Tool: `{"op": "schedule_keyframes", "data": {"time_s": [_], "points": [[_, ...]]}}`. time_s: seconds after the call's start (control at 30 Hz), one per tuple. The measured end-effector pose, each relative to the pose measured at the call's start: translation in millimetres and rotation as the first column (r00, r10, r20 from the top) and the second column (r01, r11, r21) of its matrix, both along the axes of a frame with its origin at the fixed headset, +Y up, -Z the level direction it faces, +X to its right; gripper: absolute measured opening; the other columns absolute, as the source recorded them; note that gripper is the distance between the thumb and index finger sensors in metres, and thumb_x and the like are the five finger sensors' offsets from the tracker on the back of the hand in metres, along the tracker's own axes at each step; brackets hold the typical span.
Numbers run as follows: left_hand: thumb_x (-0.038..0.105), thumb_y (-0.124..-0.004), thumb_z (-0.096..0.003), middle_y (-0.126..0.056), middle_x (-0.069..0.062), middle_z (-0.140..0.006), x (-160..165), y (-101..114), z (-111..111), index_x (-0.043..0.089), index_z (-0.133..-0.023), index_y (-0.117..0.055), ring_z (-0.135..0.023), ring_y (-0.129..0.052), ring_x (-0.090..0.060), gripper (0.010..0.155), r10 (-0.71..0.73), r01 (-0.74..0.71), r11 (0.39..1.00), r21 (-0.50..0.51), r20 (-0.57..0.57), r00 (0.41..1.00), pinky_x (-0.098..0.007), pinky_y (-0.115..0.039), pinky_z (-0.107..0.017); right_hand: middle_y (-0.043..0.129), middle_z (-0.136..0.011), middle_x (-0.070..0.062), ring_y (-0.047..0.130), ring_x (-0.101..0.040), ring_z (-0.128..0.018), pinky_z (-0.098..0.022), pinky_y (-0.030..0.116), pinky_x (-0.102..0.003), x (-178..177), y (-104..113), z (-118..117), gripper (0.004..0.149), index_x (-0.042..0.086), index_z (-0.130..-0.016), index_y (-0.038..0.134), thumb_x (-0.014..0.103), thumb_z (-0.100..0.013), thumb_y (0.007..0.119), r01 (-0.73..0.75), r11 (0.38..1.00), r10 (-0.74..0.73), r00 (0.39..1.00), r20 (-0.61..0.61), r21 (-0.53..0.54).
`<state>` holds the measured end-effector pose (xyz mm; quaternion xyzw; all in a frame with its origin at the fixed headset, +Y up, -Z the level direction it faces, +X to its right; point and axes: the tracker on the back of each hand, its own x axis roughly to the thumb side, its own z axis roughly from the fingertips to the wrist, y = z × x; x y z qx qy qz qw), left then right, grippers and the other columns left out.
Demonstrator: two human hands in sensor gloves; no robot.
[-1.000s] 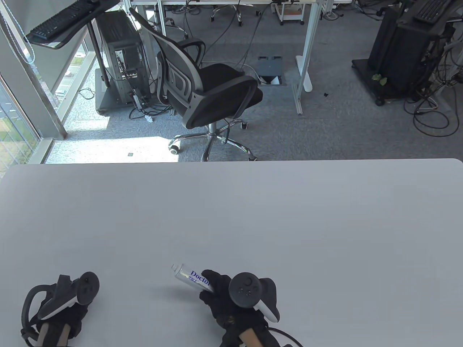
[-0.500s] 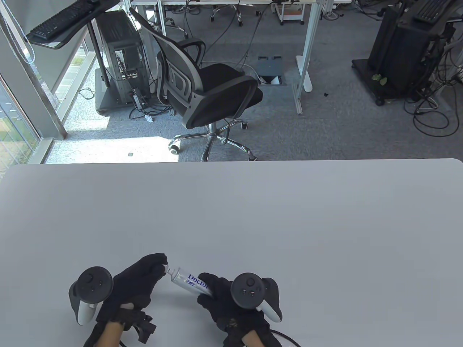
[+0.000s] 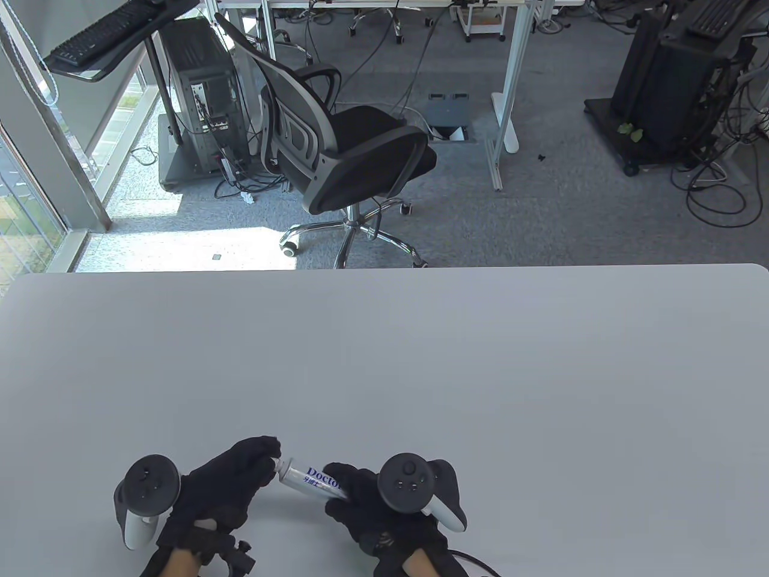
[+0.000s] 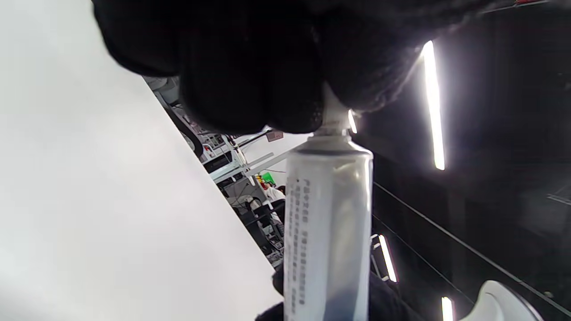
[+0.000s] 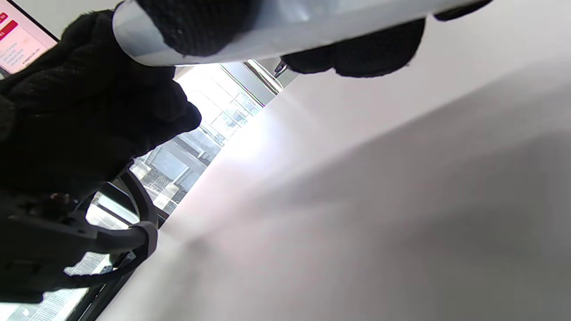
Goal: Screw tube cap onto toothpaste tube (Screw with left hand)
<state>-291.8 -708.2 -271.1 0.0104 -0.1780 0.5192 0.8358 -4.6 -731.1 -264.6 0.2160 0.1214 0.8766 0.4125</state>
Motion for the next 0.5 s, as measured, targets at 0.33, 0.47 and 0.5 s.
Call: {"op": "schedule_keyframes", "data": {"time_s": [0.33, 0.47, 0.5], "points": [[0.045, -0.078, -0.0569, -0.083, -0.006, -0.101, 7.4, -2.1, 1.1, 0.029, -0.110, -0.066, -0.084, -0.090, -0.028, 0.057, -0.104, 0.104, 0.994, 0.029, 0.026, 0.994, -0.059, -0.065, -0.068, 0.063, -0.098, -0.024, 0.066, -0.055, -0.085, -0.062, 0.051, -0.074, 6.9, -3.3, -5.1, 0.050, 0.022, -0.104, 0.057, 0.027, -0.057, 0.075, -0.044, 0.999, 0.044, 0.999, -0.006, -0.025], [0.044, -0.077, -0.0575, -0.092, -0.006, -0.085, 5.6, -6.1, 1.5, 0.022, -0.103, -0.075, -0.067, -0.096, -0.027, 0.050, -0.046, 0.046, 0.999, 0.009, -0.055, 0.997, -0.057, -0.070, -0.063, 0.064, -0.098, -0.023, 0.066, -0.054, -0.085, -0.062, 0.051, -0.074, 6.0, -2.5, -4.7, 0.050, 0.022, -0.104, 0.057, 0.027, -0.057, 0.075, -0.035, 0.999, 0.035, 0.999, -0.012, -0.016], [0.042, -0.077, -0.0571, -0.094, -0.005, -0.082, 5.7, -5.4, 1.8, 0.022, -0.100, -0.078, -0.064, -0.097, -0.025, 0.047, -0.063, 0.065, 0.998, 0.022, -0.063, 0.996, -0.056, -0.071, -0.062, 0.064, -0.098, -0.024, 0.066, -0.054, -0.084, -0.062, 0.051, -0.074, 5.5, -3.3, -4.6, 0.050, 0.022, -0.104, 0.058, 0.027, -0.057, 0.075, -0.030, 0.999, 0.030, 0.999, -0.013, -0.018]]}}
